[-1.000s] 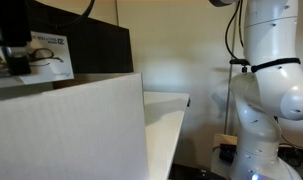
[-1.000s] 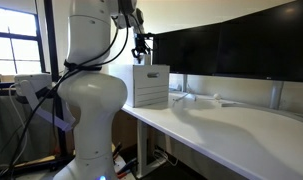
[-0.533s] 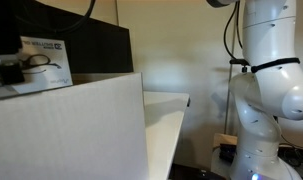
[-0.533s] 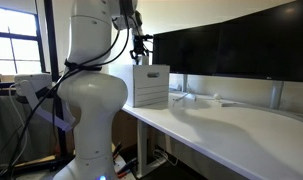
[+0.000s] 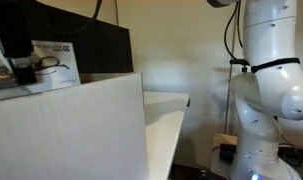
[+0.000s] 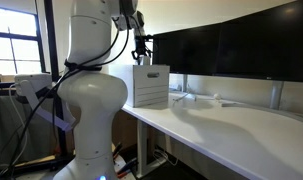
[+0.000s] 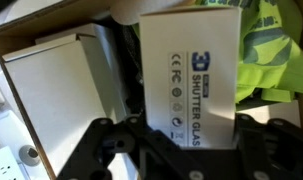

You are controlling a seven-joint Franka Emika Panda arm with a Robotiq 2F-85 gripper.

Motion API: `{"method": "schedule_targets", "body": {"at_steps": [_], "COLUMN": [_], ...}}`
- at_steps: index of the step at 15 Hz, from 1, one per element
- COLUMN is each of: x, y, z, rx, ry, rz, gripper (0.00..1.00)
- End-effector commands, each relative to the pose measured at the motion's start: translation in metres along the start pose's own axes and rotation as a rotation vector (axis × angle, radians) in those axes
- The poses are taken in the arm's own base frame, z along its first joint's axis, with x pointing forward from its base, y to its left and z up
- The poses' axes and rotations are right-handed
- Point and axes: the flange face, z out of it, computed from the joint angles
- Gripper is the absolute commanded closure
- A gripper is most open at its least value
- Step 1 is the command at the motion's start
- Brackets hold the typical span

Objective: Put the smaller box on the table in the bigger box

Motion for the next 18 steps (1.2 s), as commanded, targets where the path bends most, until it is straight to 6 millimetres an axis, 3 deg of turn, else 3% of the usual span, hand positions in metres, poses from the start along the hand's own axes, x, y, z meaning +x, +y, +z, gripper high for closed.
{"method": "schedule_targets", "body": {"at_steps": [1,6,18], "x": [-0.012,-0.019,-0.022], "y": [-0.004,-0.003,0.011], "z": [0.011,0.028,0.033], "rx": [0.047,0.093,0.093], "ry": [-0.048,-0.095,-0.093], "rz": [0.001,-0.025,-0.062], "gripper": [0.66,0.66,0.66]}}
